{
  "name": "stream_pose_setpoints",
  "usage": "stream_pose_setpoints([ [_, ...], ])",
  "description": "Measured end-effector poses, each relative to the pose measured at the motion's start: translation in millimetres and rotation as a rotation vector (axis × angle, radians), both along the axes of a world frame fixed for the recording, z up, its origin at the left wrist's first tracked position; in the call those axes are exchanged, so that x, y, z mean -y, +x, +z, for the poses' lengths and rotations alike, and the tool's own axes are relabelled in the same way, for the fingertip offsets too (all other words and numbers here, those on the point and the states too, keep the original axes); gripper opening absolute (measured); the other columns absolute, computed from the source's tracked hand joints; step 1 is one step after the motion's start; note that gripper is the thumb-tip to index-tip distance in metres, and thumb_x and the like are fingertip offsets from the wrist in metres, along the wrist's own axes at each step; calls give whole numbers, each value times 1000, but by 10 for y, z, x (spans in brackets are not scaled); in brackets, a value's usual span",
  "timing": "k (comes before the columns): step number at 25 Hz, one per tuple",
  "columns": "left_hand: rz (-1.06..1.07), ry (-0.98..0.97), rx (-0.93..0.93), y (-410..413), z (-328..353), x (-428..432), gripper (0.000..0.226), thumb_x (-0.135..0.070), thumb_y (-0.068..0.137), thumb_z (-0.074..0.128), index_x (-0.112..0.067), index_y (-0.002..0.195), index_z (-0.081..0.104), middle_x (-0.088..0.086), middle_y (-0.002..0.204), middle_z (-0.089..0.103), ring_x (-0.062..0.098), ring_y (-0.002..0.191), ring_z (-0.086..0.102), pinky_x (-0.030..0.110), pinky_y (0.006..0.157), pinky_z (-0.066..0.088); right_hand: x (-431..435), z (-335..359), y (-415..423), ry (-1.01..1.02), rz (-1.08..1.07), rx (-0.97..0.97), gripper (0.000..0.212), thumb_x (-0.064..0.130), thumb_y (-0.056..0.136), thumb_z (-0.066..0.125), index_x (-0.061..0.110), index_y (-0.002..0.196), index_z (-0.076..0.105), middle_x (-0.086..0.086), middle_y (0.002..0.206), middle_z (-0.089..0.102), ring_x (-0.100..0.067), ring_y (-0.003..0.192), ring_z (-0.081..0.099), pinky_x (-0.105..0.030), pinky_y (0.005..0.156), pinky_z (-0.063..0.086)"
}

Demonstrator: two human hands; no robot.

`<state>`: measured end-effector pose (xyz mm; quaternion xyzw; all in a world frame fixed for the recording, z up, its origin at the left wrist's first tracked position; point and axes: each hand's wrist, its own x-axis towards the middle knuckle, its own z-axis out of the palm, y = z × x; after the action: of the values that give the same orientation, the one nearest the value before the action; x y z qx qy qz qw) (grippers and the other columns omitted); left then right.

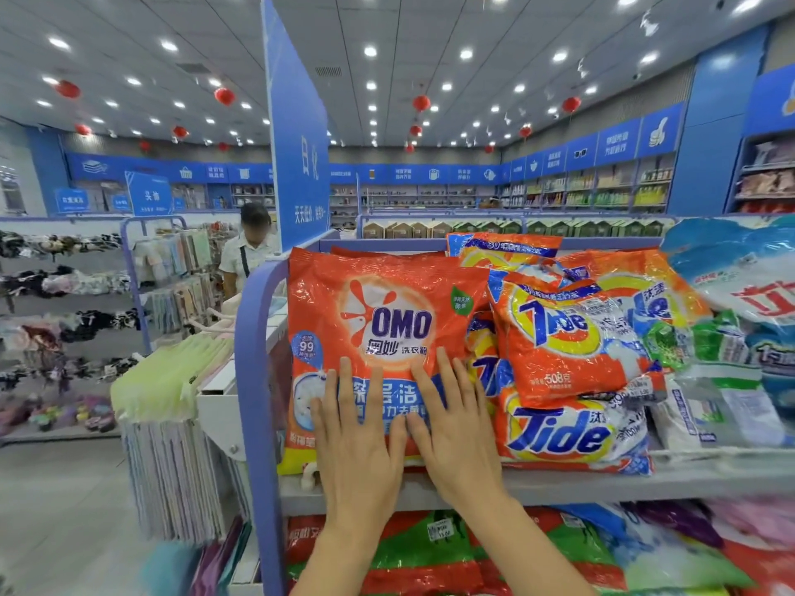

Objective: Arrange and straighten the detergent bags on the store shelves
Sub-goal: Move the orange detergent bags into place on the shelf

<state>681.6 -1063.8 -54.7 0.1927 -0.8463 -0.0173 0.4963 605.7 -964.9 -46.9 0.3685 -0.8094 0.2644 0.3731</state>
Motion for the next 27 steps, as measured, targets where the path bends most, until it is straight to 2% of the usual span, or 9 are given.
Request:
stream_pose_setpoints([
  [4,34,-3,21,-5,16,-2,57,-48,97,12,-18,142,28,14,150,21,31,139,18,42,112,8,0,68,17,61,-14,72,54,53,98,12,29,145,23,-6,151,30,-24,138,25,-48,104,32],
  [7,13,22,-56,6,45,-158,53,-37,95,27,-14,142,27,19,149,23,34,138,20,46,110,12,-196,108,111,32,98,95,53,44,96,26,30,146,16,-4,155,20,-22,142,16,-40,109,22],
  [10,-96,-2,-102,-54,160,-555,55,-24,87,37,-11,140,30,22,147,28,35,135,24,48,109,18,-669,215,200,-14,316,194,54,28,96,36,32,146,17,8,157,1,-10,143,11,-26,107,34],
  [12,-245,16,-110,-175,241,-973,54,-23,86,36,-15,140,30,19,146,31,34,133,28,47,110,21,-1079,240,231,16,365,158,52,19,95,38,32,144,26,6,157,9,-9,138,27,-24,97,42],
  [15,-459,134,-149,-367,297,-1656,50,-22,87,37,-18,137,32,15,141,41,27,126,36,49,104,33,-1815,223,123,-44,263,63,43,18,90,40,24,133,40,-3,145,38,-16,125,44,-26,95,43],
  [18,-563,116,-155,-598,293,-2383,46,-24,87,39,-18,132,36,14,132,50,25,120,40,46,101,37,-2846,181,-93,-83,115,110,41,27,92,36,34,133,37,5,145,36,-8,120,46,-18,92,39],
  [21,-616,135,-125,-886,287,-3132,40,-25,87,43,-13,125,44,16,121,57,34,110,51,52,92,44,-3921,134,-343,-84,-25,182,40,38,91,29,42,131,34,13,144,31,-2,128,34,-18,98,34],
  [25,-764,187,-24,-1275,228,-4139,29,-28,84,46,-15,109,55,6,96,65,22,86,62,33,69,49,-5197,128,-566,-129,-183,233,44,41,91,29,28,128,49,14,129,46,0,118,43,-17,97,37],
  [27,-836,217,30,-1428,216,-4556,32,-35,83,42,-14,99,61,-2,83,66,19,71,64,30,60,51,-5682,124,-615,-180,-232,273,37,39,92,35,29,122,54,17,113,57,2,102,53,-17,86,44],
])
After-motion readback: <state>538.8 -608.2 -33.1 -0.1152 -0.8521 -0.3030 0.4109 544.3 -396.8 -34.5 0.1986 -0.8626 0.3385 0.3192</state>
